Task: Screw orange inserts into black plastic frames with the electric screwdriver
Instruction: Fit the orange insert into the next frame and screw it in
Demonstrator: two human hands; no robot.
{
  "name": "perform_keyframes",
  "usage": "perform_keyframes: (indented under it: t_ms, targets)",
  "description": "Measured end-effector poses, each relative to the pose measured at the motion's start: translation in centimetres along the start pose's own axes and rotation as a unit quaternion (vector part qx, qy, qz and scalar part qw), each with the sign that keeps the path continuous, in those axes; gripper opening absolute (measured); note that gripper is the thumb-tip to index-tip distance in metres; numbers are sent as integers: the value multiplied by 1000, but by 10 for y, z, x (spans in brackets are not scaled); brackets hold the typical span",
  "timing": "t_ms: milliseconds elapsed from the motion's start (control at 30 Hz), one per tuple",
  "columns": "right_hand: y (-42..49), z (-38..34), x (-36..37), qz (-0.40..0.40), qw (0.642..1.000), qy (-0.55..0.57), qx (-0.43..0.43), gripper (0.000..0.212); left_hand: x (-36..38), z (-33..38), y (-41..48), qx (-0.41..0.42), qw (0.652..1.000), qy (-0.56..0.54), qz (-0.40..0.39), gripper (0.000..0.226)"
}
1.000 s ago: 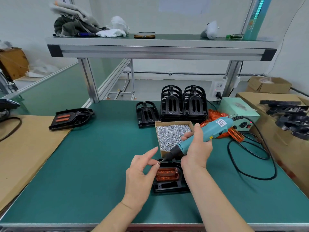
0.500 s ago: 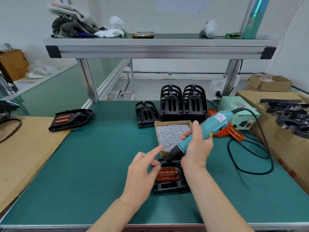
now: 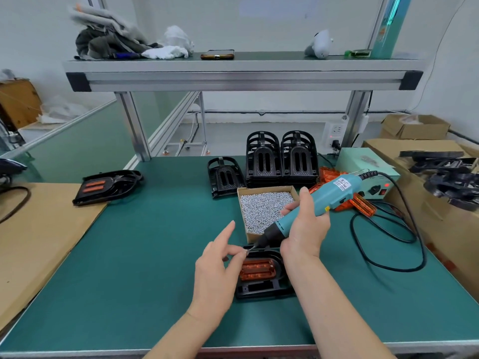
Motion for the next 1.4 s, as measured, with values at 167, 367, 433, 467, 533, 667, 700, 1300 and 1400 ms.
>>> perform_keyframes:
  t_ms: [167, 367, 433, 467, 533, 667, 700, 1300, 1400]
  targets:
    - [-4, 2, 3, -6, 1000, -7, 0, 18, -1, 0, 3, -71, 996, -49, -29, 51]
    - [-3, 2, 2, -3, 1000, -16, 3, 17, 3, 5, -7, 75, 996, 56, 2, 60]
    - [-3, 2, 2, -3, 1000, -15, 2, 17, 5, 5, -8, 108, 991, 78, 6, 62]
    - [-3, 1, 2, -4, 1000, -16, -1, 17, 6, 4, -8, 114, 990, 84, 5, 65]
    - [-4, 0, 2, -7, 1000, -17, -10, 17, 6, 1, -7, 114, 989, 92, 2, 69]
    - [-7, -1, 5, -24, 998, -27, -44, 17, 5, -9, -6, 73, 993, 95, -11, 76]
    - [-8, -2, 6, -31, 998, -31, -55, 17, 3, -12, -6, 63, 994, 92, -20, 77]
    - [-37, 8, 24, -158, 960, -137, -188, 15, 1, -58, -3, -7, 956, 159, -246, 134]
    - [-35, 11, 24, -161, 957, -149, -191, 13, 2, -60, -3, -9, 956, 161, -244, 134]
Point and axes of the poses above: each hand's wrist, its own y-axis towards the middle knuckle, its own x-axis out of the palm, z = x × y, the point moved 3 cm from there along y, towards the middle knuckle, and after that the axes turned 5 degrees about -z, right-handed, at the moved point
